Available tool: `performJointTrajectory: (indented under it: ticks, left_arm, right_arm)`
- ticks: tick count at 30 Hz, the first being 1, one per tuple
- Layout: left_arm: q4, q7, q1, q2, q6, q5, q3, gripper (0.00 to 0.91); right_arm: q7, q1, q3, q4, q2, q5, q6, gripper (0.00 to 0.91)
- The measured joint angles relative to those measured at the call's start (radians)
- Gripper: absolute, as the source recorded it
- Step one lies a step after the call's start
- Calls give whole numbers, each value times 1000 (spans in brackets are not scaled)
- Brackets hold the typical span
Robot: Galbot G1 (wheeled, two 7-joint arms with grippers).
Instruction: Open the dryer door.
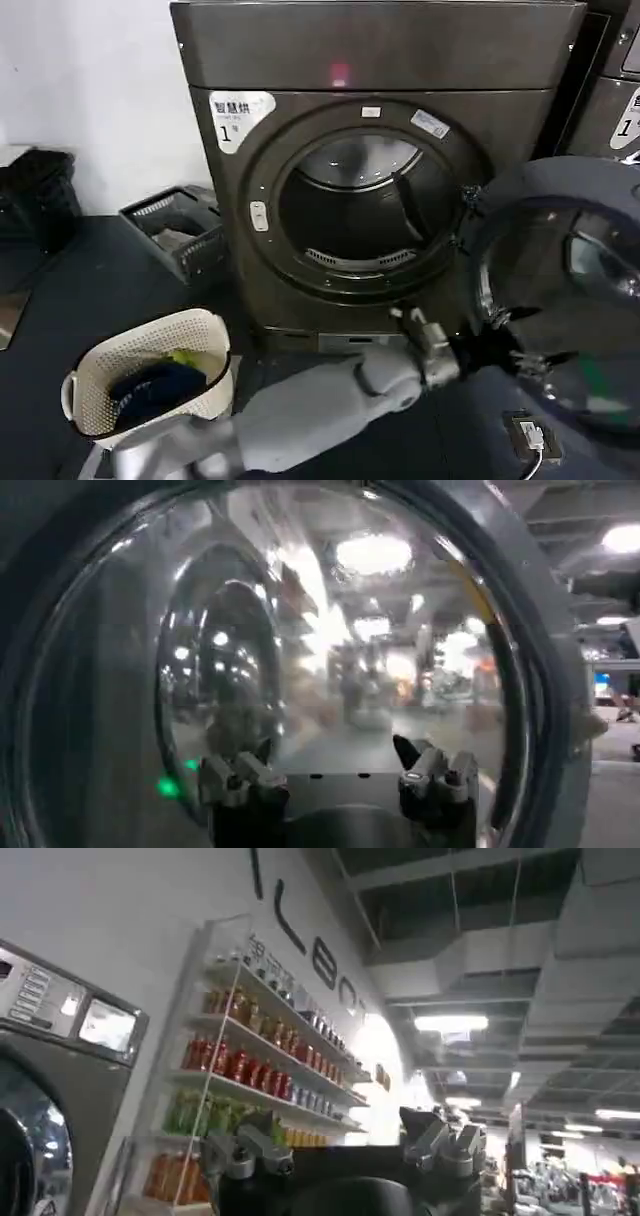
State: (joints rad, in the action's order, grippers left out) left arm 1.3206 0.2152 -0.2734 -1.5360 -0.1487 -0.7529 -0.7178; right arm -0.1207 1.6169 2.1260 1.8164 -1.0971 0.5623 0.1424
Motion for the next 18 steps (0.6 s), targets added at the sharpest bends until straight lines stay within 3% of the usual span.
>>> performJointTrajectory:
  ticks: [7,10,18]
  left_arm:
    - [-69,-42,29,-53,-33,44,7,907]
    - [-76,-83,25,-49,-91,91,14,907]
    - [5,-120,7,41,-181,75,38,907]
  right_arm:
    - [-2,0,-11,-17,-6,-1,-21,907]
    - [-2,0,-13,-27,-1,-1,-26,907]
    - [-3,-16,-19,-46,15,-5,-34,907]
